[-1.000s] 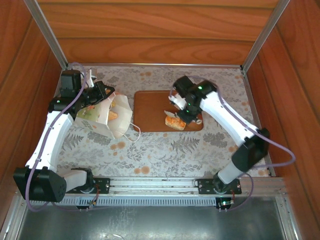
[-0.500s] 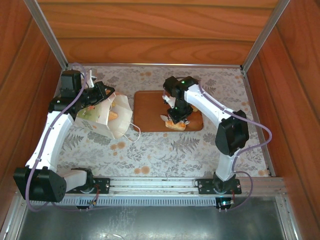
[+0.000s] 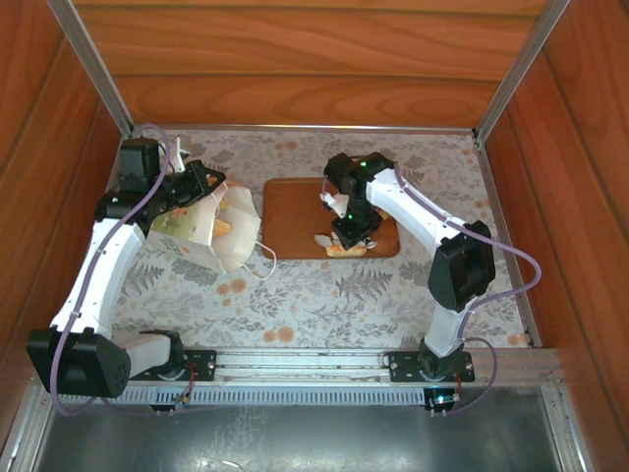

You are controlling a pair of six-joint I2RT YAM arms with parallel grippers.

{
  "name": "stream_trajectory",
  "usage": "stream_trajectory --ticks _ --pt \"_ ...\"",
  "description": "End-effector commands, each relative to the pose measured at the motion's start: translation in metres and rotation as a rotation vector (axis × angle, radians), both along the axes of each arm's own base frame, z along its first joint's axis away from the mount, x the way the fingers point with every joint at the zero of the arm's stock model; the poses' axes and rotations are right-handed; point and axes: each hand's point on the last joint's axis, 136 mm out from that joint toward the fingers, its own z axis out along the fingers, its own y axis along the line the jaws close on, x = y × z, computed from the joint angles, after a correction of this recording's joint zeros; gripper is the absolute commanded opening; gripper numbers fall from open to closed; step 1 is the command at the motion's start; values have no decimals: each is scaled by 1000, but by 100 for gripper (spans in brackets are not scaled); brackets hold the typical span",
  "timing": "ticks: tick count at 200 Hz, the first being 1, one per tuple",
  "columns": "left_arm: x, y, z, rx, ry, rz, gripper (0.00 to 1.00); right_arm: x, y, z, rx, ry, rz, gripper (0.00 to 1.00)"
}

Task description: Take the fake bread out of the paper bag

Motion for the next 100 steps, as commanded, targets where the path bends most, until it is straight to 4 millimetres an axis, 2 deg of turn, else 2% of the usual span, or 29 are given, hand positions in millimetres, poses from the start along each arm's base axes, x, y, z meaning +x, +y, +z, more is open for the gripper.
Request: stream_trajectory --ticks 1,59,66,71,100 --pt "0 0 8 3 -40 -7 0 5 -2 16 18 -54 -8 48" --pt "-1 0 10 6 -48 -6 0 8 13 43 172 -157 -6 48" --pt "-1 1 9 7 -48 -6 0 8 13 40 174 -157 -11 48" --pt "-1 1 9 7 -48 -5 0 6 12 51 198 -189 -16 47" --pt "-4 2 9 13 -52 -7 0 -4 23 69 348 -246 -2 46"
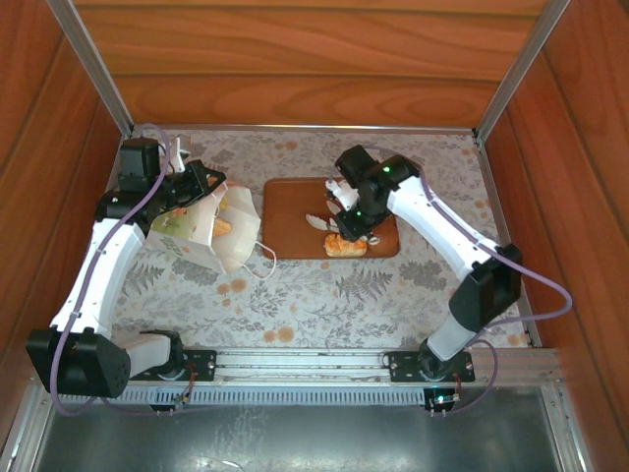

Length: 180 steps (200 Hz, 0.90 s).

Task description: Take the fake bread out of the paper bag

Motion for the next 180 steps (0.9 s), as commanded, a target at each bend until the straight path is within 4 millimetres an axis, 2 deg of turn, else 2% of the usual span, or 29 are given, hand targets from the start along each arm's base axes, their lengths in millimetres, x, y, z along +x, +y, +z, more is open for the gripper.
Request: stream_trajectory --ticks 1,40,67,86,116,153,180 --pt "-4 2 8 13 -49 -6 0 -6 15 22 167 -60 12 46" --pt "-7 4 9 24 -55 -3 0 -40 50 55 491 -104 125 43" --pt "-11 8 7 40 -52 7 0 -66 74 61 593 -141 234 43" --pt "-14 10 6 48 -51 16 0 -81 91 51 577 -145 318 44" --pt "-17 12 6 62 -52 22 0 -84 118 30 512 -147 379 44" --pt "-22 14 7 79 -59 18 0 -68 150 6 384 -220 426 43" --pt "-26 17 11 105 -67 25 0 -56 165 -13 267 -258 443 44"
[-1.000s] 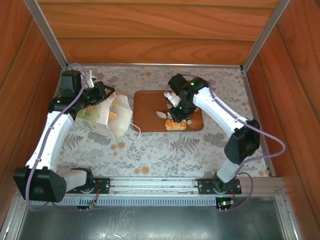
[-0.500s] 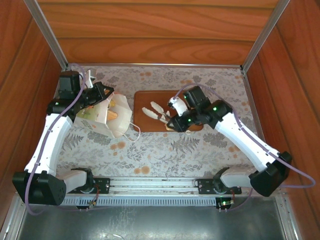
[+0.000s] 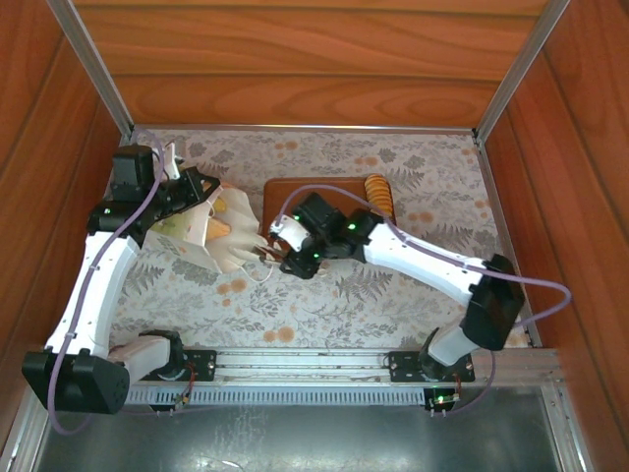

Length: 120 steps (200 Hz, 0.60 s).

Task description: Take the fake bread out of the paper bag

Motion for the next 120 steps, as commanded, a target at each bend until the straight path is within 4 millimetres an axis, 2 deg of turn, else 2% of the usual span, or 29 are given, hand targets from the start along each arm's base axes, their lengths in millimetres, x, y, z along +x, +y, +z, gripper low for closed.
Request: stream_trajectory --ticks 1,4,6,12,51,68,90,120 --pt "-7 7 6 43 -27 11 0 21 19 8 -28 -143 2 44" --pt "-8 8 6 47 -27 11 0 21 20 10 -30 -152 5 44" --pt "-8 8 6 50 -27 13 0 22 22 2 -51 -148 8 44" --pt "-9 10 5 58 -27 17 0 23 26 -4 -75 -154 15 44" --pt "-13 15 7 76 -30 37 0 24 56 -20 -139 -214 70 46" --pt "-13 15 8 72 -29 39 0 32 67 -23 -161 -241 65 46" --pt "-13 16 9 75 -32 44 0 49 72 -27 -210 -286 27 47" --pt "-13 18 11 84 -40 54 0 61 79 -28 -230 -312 -14 49"
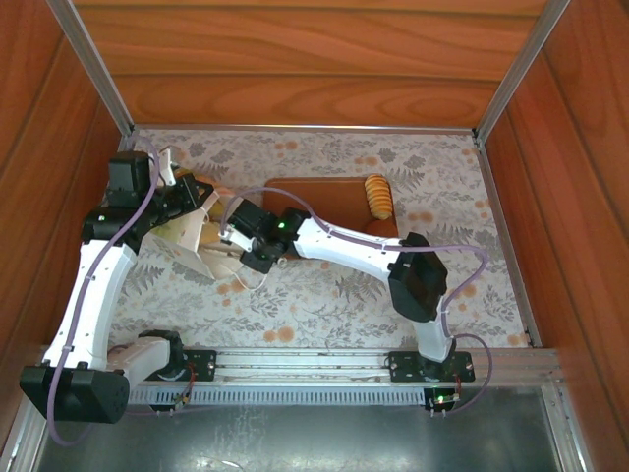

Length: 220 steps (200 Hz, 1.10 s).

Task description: Take the fake bread out of the paper bag

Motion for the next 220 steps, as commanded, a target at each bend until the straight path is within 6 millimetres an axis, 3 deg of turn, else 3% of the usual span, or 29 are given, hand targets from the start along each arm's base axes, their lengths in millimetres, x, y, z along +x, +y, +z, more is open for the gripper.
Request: stream_trajectory --ticks 1,47,98,169,220 --pt "-1 5 14 21 -46 14 0 16 1 13 -10 -74 -45 49" --pt "-2 5 15 18 -45 16 0 17 10 -1 18 -20 -53 51" --pt "0 5 14 18 -40 15 0 11 15 -16 1 37 -37 46" --pt "1 5 7 23 -22 19 0 -3 -15 8 -13 0 -24 27" --pt "2 6 7 24 -22 22 0 -27 -33 -9 -160 -48 63 28"
